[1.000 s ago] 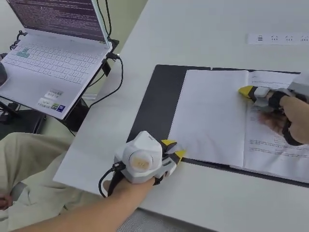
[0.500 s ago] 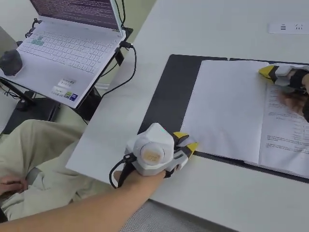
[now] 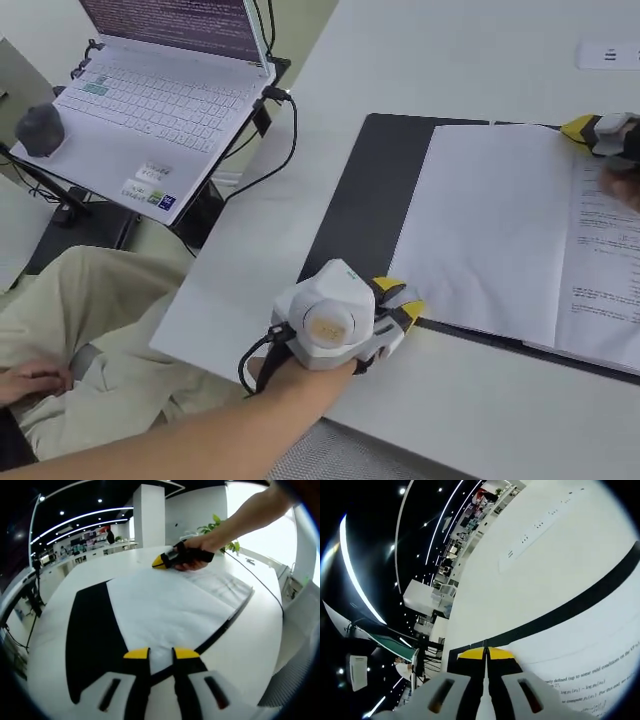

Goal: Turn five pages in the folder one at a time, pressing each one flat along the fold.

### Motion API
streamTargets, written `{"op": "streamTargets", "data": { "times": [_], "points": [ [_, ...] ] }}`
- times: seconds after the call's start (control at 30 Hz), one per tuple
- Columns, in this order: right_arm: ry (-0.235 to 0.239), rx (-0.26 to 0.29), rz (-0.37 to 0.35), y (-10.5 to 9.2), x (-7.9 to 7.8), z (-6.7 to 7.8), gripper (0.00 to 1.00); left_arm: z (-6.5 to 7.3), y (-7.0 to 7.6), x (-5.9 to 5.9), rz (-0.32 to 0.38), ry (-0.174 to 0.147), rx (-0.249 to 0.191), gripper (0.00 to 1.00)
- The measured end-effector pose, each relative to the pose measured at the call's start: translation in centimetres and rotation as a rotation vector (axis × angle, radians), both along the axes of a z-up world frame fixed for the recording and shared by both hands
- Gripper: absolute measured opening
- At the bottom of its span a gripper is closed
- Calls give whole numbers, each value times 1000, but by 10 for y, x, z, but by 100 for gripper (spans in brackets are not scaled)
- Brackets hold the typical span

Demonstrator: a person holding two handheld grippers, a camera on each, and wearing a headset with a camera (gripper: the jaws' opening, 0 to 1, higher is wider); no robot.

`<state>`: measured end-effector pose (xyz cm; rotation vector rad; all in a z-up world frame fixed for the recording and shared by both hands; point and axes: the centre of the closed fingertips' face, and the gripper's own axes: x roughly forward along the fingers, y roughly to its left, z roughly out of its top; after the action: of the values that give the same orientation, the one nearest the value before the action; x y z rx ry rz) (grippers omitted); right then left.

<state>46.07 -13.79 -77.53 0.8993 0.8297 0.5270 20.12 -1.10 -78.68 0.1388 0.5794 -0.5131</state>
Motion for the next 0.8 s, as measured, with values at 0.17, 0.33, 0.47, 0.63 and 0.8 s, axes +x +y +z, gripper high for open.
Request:
{"op": "streamTargets", "data": {
  "times": [0.17, 0.33, 0.47, 0.63, 0.8],
  "points": [
    [12, 40, -14, -2, -5, 2, 0, 1, -1, 0, 2, 0, -1, 15],
    [11, 42, 21, 0, -17, 4, 0, 1, -1, 0, 1, -3, 0, 15],
    [23, 59, 51, 2, -30, 4, 0, 1, -1, 0, 1, -5, -1, 15],
    [41, 84, 88, 3, -44, 3, 0, 0, 0, 0, -3, -7, 2, 16],
    [54, 99, 108, 3, -57, 3, 0, 0, 0, 0, 1, -6, 0, 15]
  ]
}}
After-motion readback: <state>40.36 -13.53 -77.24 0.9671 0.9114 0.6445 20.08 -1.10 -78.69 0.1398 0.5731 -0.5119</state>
